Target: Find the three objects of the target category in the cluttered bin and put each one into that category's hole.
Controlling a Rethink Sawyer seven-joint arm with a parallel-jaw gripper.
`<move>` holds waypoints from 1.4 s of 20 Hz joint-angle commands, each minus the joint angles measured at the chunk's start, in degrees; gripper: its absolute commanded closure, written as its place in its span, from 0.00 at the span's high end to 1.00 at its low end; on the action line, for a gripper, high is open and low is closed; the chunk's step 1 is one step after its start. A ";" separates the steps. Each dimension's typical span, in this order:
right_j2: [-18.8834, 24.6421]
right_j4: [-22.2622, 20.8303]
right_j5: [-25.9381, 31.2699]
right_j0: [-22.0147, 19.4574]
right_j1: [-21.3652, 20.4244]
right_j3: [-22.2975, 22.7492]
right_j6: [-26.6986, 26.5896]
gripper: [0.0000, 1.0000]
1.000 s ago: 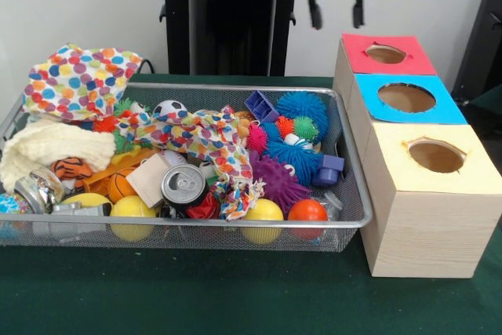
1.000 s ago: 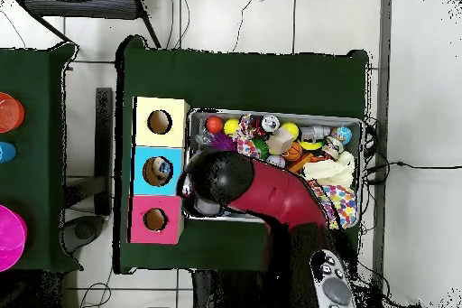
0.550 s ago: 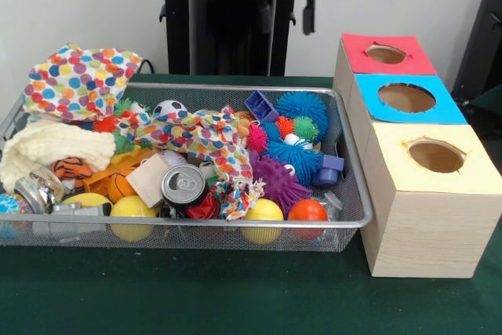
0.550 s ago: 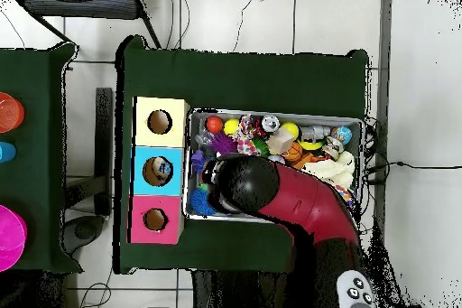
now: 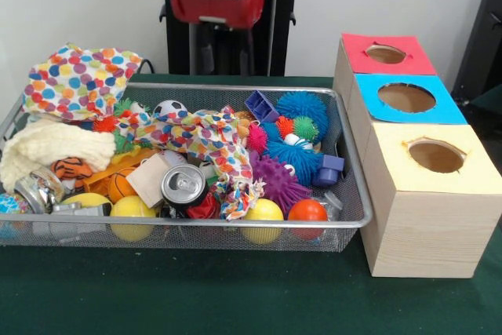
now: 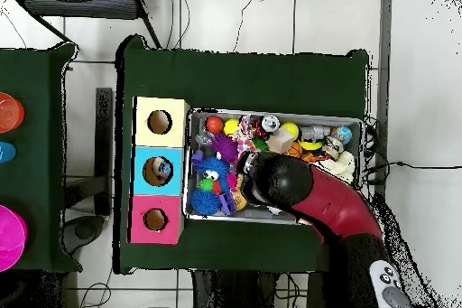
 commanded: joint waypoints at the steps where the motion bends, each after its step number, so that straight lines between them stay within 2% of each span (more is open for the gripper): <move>1: 6.59 1.60 -9.20 -1.99 4.40 4.59 7.37 1.00; 3: 9.79 3.48 -14.53 -3.00 4.43 6.94 9.10 1.00; 5: 10.86 4.54 -15.41 -2.56 4.58 7.10 10.32 1.00; 11: 8.21 6.78 -11.64 2.41 4.62 3.21 13.03 1.00; 16: 6.96 8.73 -8.35 6.17 7.23 -2.17 13.51 1.00; 22: 7.72 10.58 -8.58 7.03 11.47 -7.40 11.26 1.00; 25: 7.88 10.70 -8.87 6.18 13.27 -8.22 9.77 1.00; 28: 9.40 10.62 -12.94 5.05 15.46 -7.61 9.18 1.00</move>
